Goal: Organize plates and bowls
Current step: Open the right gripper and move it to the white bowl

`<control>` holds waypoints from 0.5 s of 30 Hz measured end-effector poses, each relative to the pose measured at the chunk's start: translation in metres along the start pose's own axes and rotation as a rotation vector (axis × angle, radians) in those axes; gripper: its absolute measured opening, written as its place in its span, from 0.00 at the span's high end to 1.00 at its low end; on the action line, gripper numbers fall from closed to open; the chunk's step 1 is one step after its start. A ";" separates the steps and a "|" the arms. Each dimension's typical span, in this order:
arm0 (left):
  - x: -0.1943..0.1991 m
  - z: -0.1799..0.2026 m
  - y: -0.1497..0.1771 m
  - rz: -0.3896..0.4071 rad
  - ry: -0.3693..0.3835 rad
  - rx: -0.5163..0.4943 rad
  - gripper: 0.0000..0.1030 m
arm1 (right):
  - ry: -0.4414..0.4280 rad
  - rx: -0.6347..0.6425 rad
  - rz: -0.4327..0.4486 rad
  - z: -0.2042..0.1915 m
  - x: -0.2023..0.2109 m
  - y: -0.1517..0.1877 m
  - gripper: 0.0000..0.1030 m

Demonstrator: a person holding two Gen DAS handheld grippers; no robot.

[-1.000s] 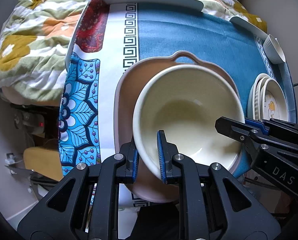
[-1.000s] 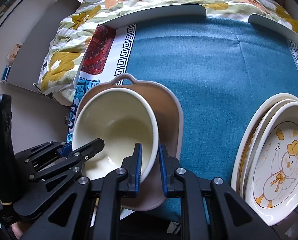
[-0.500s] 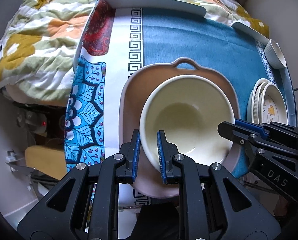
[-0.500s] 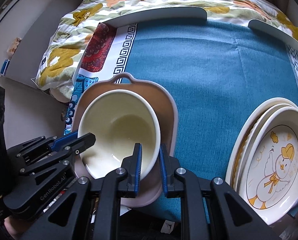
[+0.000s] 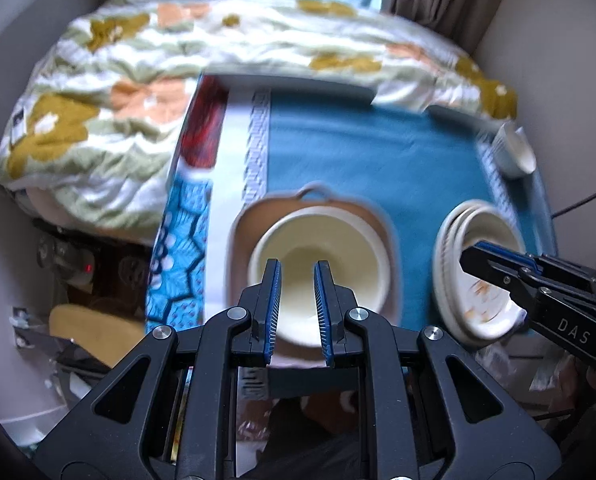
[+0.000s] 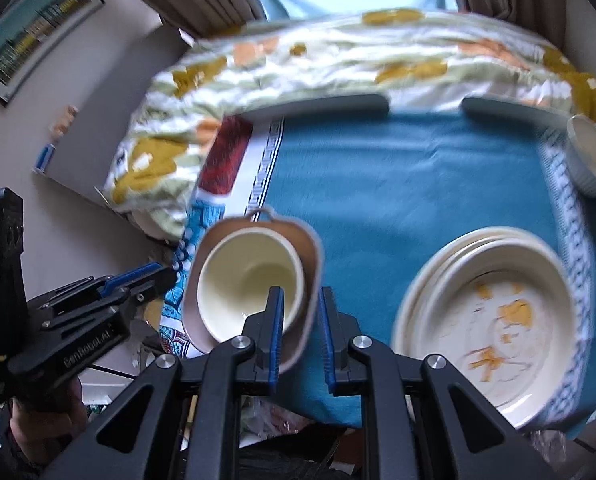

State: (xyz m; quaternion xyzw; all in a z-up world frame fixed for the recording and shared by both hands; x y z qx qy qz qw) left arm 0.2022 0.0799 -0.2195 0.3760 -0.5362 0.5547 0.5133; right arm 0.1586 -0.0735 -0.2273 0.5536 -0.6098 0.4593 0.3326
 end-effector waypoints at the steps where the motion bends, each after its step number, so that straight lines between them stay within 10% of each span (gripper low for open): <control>1: 0.008 0.010 -0.002 0.026 0.002 -0.005 0.86 | -0.002 -0.004 0.018 0.006 0.010 0.001 0.85; 5: 0.037 0.058 -0.011 0.127 0.010 -0.040 0.86 | 0.007 -0.030 0.099 0.041 0.053 0.010 0.79; 8: 0.046 0.099 -0.020 0.173 0.029 -0.065 0.84 | 0.027 -0.040 0.162 0.072 0.085 0.020 0.36; 9: 0.047 0.114 -0.023 0.179 0.038 -0.073 0.75 | 0.030 -0.048 0.192 0.086 0.098 0.023 0.19; 12: 0.047 0.153 -0.030 0.217 0.051 -0.088 0.02 | 0.059 -0.056 0.230 0.119 0.122 0.033 0.13; 15: 0.051 0.192 -0.035 0.281 0.066 -0.110 0.00 | 0.078 -0.049 0.263 0.149 0.138 0.040 0.05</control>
Point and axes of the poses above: each gripper's, at about its wrist camera, not at the fingertips, and x roughly against the way its jaws point, z to its right, y to its underside, the point moved 6 cm from there along -x, roughly the way its jaws point, and after that the axes turned 13 degrees about -z, right-handed, at the moved point
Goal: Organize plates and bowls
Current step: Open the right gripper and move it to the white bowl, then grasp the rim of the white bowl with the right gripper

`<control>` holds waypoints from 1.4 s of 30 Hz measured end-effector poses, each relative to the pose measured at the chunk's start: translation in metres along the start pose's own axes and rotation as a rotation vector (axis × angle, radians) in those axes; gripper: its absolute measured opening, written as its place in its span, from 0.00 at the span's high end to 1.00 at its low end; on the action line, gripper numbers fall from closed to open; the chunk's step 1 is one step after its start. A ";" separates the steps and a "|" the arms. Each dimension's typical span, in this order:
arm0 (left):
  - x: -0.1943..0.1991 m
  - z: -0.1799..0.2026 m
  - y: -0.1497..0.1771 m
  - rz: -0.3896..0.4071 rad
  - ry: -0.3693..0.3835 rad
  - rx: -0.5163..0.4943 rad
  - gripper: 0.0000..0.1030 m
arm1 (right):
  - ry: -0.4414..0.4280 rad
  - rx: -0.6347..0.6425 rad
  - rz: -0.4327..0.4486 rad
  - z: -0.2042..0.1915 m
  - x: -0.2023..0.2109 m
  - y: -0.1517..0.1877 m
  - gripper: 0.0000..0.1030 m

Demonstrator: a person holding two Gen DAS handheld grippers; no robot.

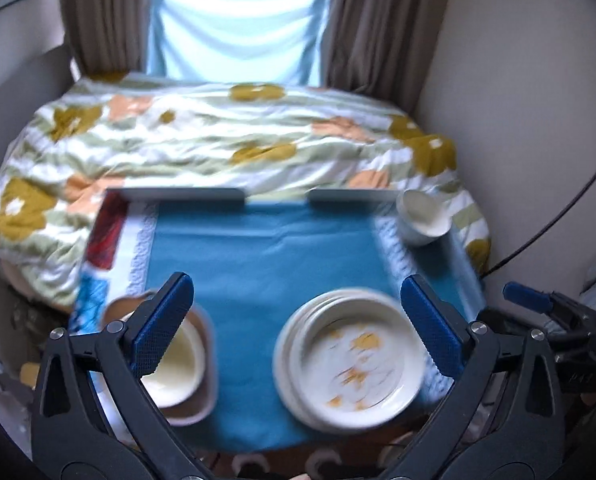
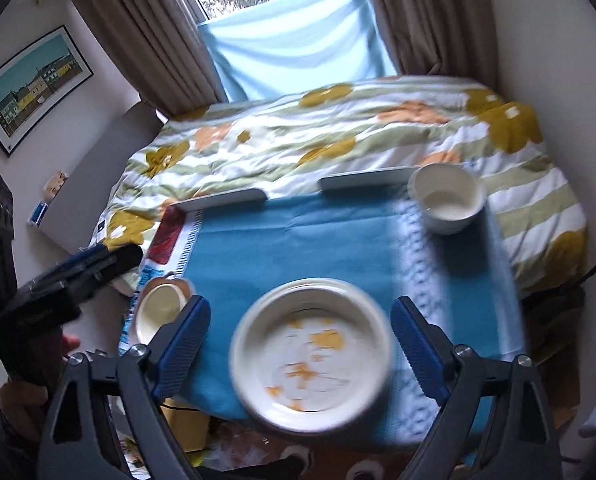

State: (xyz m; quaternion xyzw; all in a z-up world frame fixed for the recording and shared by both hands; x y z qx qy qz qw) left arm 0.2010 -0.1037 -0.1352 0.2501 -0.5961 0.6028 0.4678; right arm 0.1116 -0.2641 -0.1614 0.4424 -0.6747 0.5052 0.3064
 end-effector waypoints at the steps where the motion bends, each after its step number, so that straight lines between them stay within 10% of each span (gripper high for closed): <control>1: -0.005 0.014 -0.004 -0.005 0.007 -0.010 0.00 | 0.000 0.002 0.006 0.008 0.003 0.001 0.01; 15: -0.104 0.111 -0.096 -0.118 0.117 -0.203 0.00 | 0.086 -0.219 0.045 0.134 0.003 -0.037 0.01; 20: -0.167 0.129 -0.130 -0.216 0.161 -0.298 0.01 | -0.040 -0.446 -0.036 0.173 -0.052 -0.057 0.07; 25: -0.242 0.147 -0.146 -0.346 0.205 -0.387 0.25 | -0.087 -0.605 -0.046 0.199 -0.092 -0.073 0.39; 42: -0.351 0.175 -0.137 -0.560 0.328 -0.474 0.87 | -0.011 -0.828 -0.069 0.243 -0.147 -0.086 0.83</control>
Point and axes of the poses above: each gripper's, at about its wrist camera, not at the fingertips, and x roughly against the way its jaws point, z to its right, y to its underside, the point moved 6 cm from there along -x, roughly the way its jaws point, and after that the axes turned 13 degrees about -z, right-handed, at the moved point
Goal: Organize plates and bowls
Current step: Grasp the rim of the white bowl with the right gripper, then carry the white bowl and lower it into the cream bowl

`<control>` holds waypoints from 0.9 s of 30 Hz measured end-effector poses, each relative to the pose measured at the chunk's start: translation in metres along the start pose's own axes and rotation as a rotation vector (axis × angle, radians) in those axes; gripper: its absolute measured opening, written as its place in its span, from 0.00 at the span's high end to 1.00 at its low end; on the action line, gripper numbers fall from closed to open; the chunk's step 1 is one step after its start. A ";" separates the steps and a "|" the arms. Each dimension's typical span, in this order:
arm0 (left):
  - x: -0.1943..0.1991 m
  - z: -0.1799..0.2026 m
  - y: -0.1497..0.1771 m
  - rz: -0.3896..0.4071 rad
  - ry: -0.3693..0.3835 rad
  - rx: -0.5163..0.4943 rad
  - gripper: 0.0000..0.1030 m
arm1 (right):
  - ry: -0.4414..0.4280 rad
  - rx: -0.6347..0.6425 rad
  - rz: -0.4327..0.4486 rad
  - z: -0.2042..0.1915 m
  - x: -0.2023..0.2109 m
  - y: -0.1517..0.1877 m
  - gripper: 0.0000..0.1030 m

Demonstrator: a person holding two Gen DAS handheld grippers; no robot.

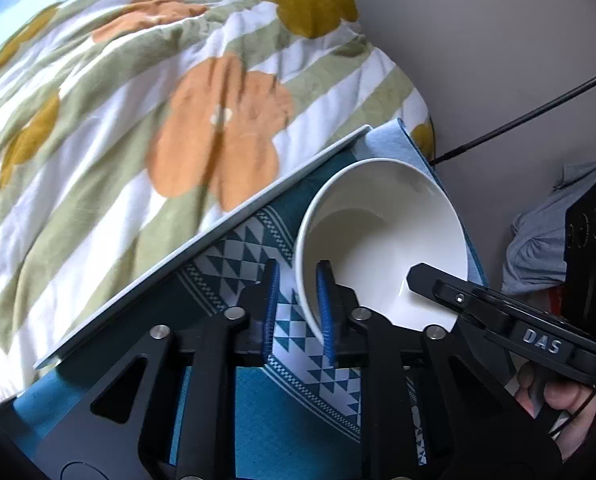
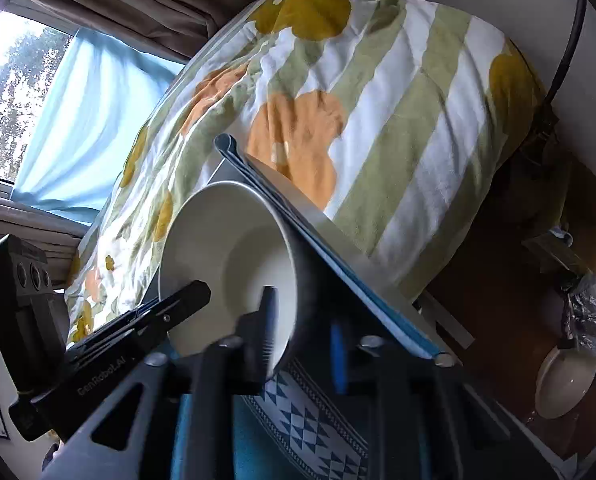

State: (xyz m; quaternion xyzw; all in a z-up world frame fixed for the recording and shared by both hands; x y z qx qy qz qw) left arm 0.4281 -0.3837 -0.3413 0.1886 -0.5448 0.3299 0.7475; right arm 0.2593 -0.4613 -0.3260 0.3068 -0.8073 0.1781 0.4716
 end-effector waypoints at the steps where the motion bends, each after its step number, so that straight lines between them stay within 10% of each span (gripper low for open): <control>1: 0.000 0.002 0.000 0.000 0.000 -0.005 0.89 | 0.001 -0.002 0.001 0.001 -0.001 -0.001 0.83; 13: 0.014 0.014 0.005 0.025 -0.083 -0.029 0.89 | 0.005 0.043 0.015 -0.004 0.008 0.000 0.84; 27: 0.134 0.043 0.086 0.236 -0.188 0.154 0.89 | -0.023 0.372 0.022 -0.074 0.084 0.043 0.85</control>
Point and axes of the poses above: each gripper's, at about its wrist camera, not at the fingertips, and x roughly against the way its jaws point, z to its right, y to its underside, the point moved 6 cm from there along -x, roughly the way its jaws point, and after that the axes turned 13 degrees about -z, right-handed, at the moved point
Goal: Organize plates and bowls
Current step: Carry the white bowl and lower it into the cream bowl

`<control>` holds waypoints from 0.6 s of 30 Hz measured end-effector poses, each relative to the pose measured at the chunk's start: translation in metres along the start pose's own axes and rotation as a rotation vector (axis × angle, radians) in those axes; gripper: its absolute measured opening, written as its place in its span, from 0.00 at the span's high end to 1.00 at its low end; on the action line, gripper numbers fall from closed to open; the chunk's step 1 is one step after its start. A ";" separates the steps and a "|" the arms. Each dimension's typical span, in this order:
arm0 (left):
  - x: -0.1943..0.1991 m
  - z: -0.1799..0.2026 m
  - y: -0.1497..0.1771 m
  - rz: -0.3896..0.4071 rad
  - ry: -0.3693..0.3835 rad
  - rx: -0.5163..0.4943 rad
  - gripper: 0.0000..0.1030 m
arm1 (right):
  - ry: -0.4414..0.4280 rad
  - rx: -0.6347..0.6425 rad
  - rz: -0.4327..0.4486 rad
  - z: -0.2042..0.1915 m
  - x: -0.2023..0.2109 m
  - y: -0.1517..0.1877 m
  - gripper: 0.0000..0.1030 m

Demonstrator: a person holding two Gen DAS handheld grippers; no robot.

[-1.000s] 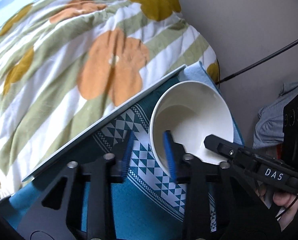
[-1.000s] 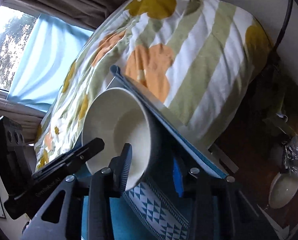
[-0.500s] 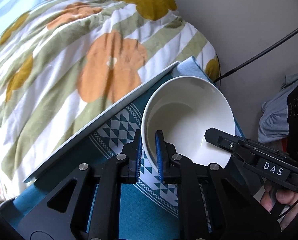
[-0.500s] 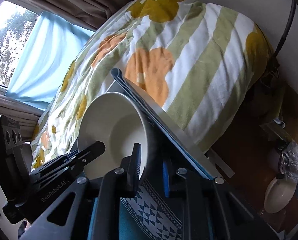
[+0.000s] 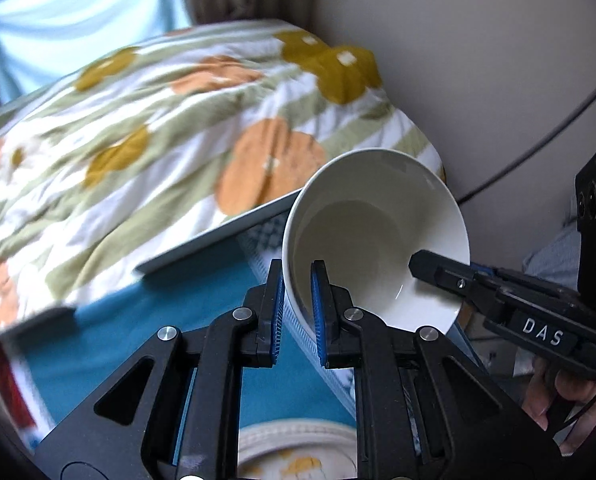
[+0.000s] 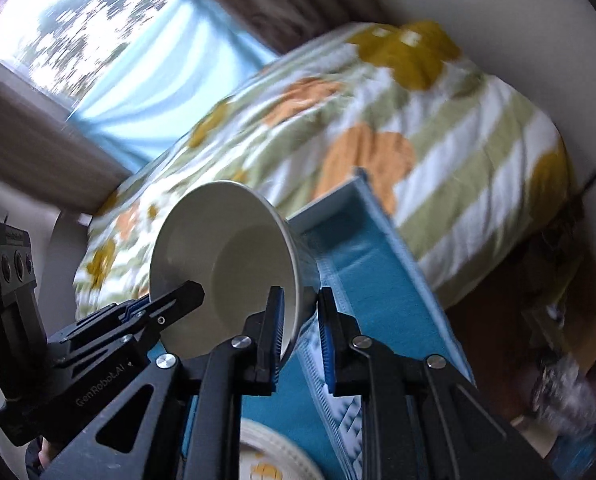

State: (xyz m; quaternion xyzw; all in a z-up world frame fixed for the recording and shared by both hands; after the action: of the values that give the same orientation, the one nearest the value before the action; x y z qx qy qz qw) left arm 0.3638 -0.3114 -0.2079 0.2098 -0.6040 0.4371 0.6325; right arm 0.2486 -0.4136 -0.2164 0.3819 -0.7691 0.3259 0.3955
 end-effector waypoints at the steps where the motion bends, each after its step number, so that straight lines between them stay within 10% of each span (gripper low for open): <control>1: 0.010 -0.004 0.009 0.013 -0.014 0.027 0.89 | -0.012 0.048 -0.009 -0.012 0.005 0.005 0.85; 18: 0.141 -0.130 0.253 0.140 -0.186 0.526 0.89 | -0.163 0.543 -0.251 -0.196 -0.036 0.157 0.85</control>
State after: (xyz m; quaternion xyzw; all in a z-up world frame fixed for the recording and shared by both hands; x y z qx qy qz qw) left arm 0.2196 -0.0318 -0.1646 0.3637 -0.5386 0.6002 0.4664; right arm 0.2005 -0.1661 -0.1850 0.5905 -0.6299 0.4363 0.2534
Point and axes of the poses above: each gripper's, at about its wrist camera, not at the fingertips, and x roughly against the way its jaws point, z to its right, y to its underside, the point moved 6 cm from there along -x, roughly the way its jaws point, and after that the axes turned 13 degrees about -z, right-handed, at the moved point
